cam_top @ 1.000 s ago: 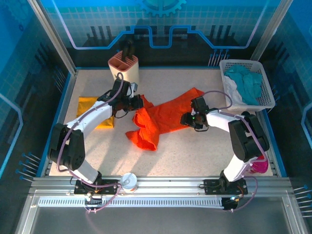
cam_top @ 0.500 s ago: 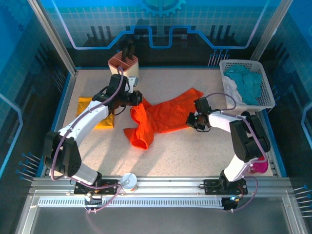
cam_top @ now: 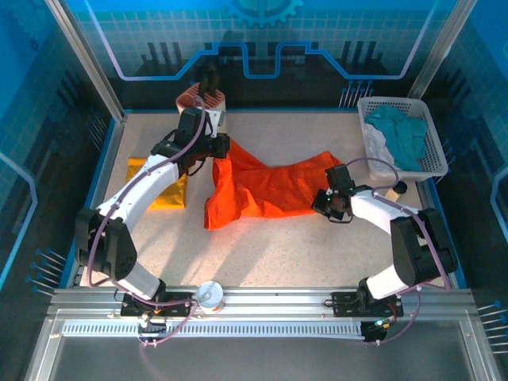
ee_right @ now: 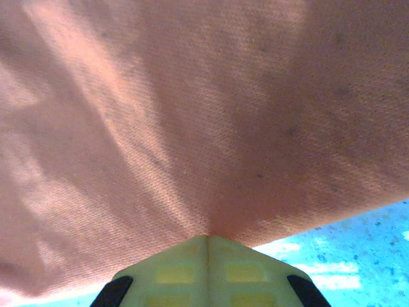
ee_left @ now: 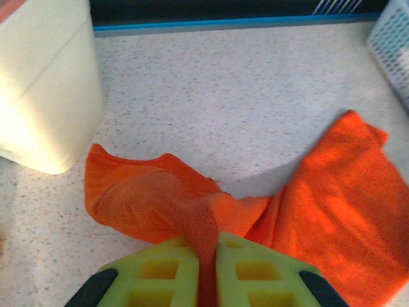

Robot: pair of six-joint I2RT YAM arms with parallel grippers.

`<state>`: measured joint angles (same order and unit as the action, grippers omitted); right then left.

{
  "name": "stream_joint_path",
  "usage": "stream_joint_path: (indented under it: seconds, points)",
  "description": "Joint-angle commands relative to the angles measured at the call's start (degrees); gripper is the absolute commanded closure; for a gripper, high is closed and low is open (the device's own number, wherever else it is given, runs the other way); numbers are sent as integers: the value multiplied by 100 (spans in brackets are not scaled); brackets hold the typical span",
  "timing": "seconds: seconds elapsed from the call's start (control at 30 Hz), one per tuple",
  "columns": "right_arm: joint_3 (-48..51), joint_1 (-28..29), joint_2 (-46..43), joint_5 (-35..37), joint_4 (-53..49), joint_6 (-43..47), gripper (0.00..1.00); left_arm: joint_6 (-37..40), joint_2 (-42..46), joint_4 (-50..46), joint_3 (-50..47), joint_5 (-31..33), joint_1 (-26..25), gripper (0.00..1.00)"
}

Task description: Fold and stack the t-shirts

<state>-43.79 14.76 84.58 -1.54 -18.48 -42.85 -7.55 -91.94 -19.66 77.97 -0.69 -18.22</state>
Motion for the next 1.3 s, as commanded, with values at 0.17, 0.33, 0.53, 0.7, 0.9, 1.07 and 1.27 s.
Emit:
stream_joint_path:
  seconds: [0.17,0.33,0.53,0.7,0.9,1.07,1.27]
  points:
    - [191,-345,-597,87,-567,145,100,331,-898,411,787,613,175,86]
    - [187,-400,-662,7,-593,165,100,194,-1535,89,1232,855,266,67]
    - [-120,-612,-844,-111,-446,509,55,-64,-1919,-406,1422,730,327,49]
    - [-893,-743,-608,138,-513,874,9,-384,-1675,-675,1222,439,328,38]
    - [-1976,-953,349,320,-803,1190,0,-879,-1105,-1075,580,-60,328,36]
    - [-2943,-1050,1333,720,-1198,1319,2,-1161,-386,-989,-515,-408,328,36]
    - [-3730,-1266,2324,451,-1223,1008,16,-1411,583,-901,-1680,-576,320,36]
